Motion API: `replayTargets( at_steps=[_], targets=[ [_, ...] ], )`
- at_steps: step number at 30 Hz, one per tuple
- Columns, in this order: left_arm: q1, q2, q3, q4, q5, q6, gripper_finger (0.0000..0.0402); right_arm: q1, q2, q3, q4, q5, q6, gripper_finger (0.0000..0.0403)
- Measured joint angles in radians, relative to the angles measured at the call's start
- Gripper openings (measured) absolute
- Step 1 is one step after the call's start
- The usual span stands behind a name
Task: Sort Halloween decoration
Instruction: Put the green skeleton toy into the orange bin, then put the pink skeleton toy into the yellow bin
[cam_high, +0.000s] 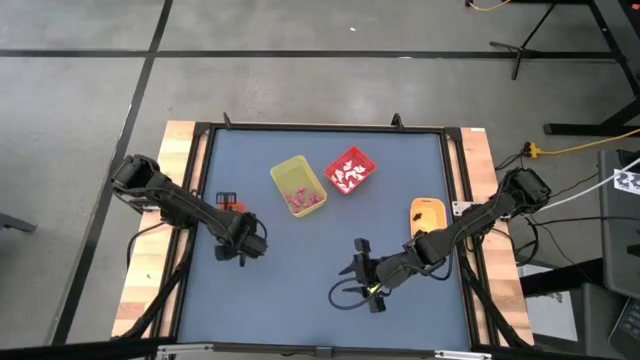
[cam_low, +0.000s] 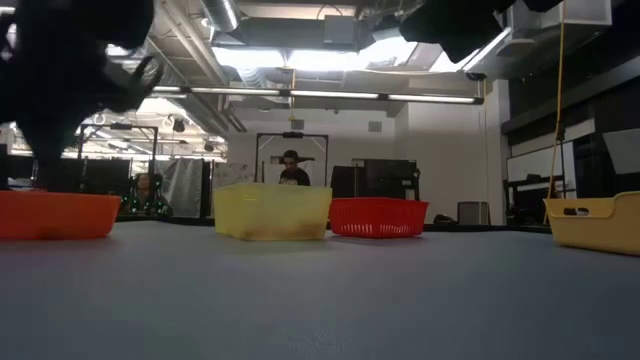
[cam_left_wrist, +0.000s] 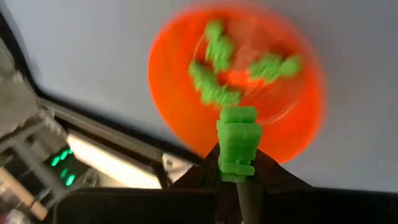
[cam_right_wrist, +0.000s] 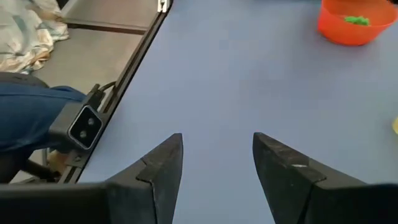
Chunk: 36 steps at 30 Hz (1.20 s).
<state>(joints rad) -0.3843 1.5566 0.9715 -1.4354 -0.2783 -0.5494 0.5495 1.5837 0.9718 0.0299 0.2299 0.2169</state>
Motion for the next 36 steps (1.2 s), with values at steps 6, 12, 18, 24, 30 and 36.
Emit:
replayTargets(
  at_steps=[6,12,18,24,30,36],
  targets=[
    [0.000,0.001,-0.109,0.004,0.000,-0.089,0.0032,0.000,0.000,0.000,-0.006,-0.007,0.000,0.0195],
    [0.000,0.001,-0.137,0.007,0.001,-0.156,0.0084,0.000,0.000,0.000,-0.006,-0.007,0.000,0.0195],
    [0.000,0.001,-0.137,0.029,0.001,-0.156,0.0116,0.000,0.002,0.000,-0.006,-0.008,0.061,0.0195],
    [0.000,0.001,-0.137,0.067,0.002,-0.156,0.0119,0.004,0.027,0.000,-0.010,-0.082,0.239,0.0195],
    [0.000,0.001,-0.137,0.071,0.003,-0.156,0.0119,0.078,0.095,0.000,0.003,-0.119,0.389,0.0195],
    [0.000,0.001,-0.137,0.072,0.003,-0.156,0.0119,0.177,0.129,0.000,-0.011,-0.069,0.485,0.0195]
  ],
)
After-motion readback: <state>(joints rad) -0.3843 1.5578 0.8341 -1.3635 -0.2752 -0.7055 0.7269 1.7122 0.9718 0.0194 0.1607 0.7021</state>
